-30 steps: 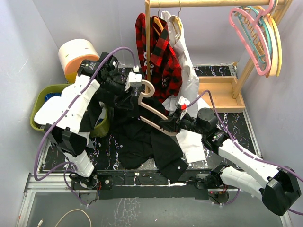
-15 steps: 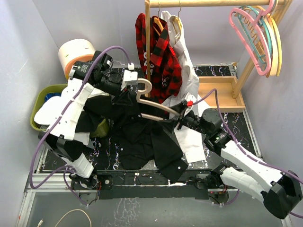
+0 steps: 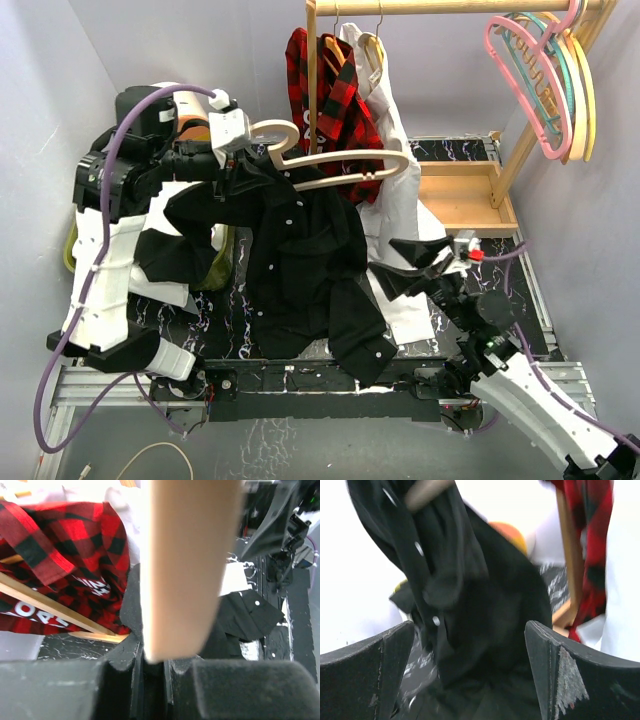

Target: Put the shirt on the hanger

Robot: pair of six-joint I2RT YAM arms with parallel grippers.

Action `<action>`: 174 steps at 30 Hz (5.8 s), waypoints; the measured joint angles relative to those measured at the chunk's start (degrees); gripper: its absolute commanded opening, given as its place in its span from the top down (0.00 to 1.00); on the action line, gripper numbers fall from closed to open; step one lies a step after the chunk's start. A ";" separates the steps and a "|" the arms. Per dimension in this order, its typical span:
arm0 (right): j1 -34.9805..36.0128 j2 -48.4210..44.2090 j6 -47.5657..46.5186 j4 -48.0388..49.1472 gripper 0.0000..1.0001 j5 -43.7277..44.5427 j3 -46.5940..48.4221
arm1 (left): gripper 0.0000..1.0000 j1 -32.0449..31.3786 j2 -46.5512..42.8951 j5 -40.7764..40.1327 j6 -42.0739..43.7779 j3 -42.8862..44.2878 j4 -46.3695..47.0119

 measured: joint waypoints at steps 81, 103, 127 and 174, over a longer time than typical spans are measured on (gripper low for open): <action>6.60 44.44 14.64 -29.29 0.92 -5.51 47.80 | 1.00 -4.87 -6.75 -25.33 1.18 -19.54 6.19; 19.41 32.33 -2.32 -25.22 0.02 8.41 42.77 | 1.00 -4.96 -11.85 -19.12 3.67 -7.08 1.46; 19.50 28.65 -41.55 -55.74 0.00 2.82 53.99 | 1.00 -4.87 -12.96 -5.14 22.27 -9.09 -17.11; 19.69 14.73 7.04 -72.08 0.92 15.02 45.72 | 0.03 -4.68 -8.57 -31.54 -9.20 -11.54 15.02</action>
